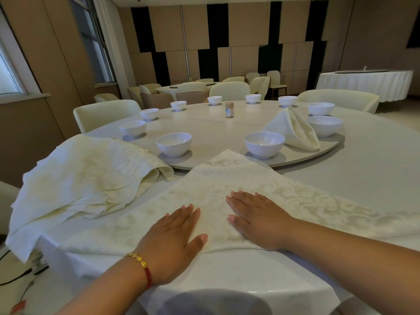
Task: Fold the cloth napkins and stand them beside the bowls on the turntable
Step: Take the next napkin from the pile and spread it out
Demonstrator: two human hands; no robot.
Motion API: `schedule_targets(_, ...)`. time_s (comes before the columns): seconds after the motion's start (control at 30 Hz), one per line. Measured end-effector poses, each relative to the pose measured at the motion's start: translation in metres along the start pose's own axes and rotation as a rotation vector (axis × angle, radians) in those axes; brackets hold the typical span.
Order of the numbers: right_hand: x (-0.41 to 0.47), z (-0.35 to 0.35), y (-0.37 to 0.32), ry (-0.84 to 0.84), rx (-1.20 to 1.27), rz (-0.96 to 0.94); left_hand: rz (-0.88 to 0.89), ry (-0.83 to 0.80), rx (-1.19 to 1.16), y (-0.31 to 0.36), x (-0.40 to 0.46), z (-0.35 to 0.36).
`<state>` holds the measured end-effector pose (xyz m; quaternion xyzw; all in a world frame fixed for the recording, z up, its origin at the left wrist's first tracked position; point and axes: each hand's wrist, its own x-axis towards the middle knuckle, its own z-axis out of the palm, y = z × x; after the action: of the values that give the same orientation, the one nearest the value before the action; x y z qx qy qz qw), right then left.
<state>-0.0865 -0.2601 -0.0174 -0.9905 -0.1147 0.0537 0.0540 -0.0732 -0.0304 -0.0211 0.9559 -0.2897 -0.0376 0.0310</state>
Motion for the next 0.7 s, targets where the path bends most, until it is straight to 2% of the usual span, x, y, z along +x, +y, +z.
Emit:
schedule_targets(0.17,0.001,0.000,0.000,0.002,-0.014,0.002,-0.068,0.032,-0.019,-0.041,-0.025,-0.003)
schedule_targets(0.37,-0.003,-0.002,-0.002,-0.010,-0.034,0.012,-0.012,0.145,-0.140,-0.085,-0.050,-0.005)
schedule_targets(0.5,-0.005,-0.010,-0.006,-0.052,-0.017,-0.008,-0.050,0.228,-0.468,-0.108,-0.070,-0.012)
schedule_targets(0.57,-0.001,-0.011,-0.015,0.018,0.086,0.004,-0.072,0.247,-0.612,-0.120,-0.080,-0.015)
schedule_targets(0.63,0.001,-0.011,-0.038,0.157,0.192,-0.020,-0.091,0.268,-0.694,-0.129,-0.085,-0.017)
schedule_targets(0.7,0.001,-0.009,-0.065,0.221,0.199,-0.120,-0.098,0.243,-0.711,-0.139,-0.089,-0.020)
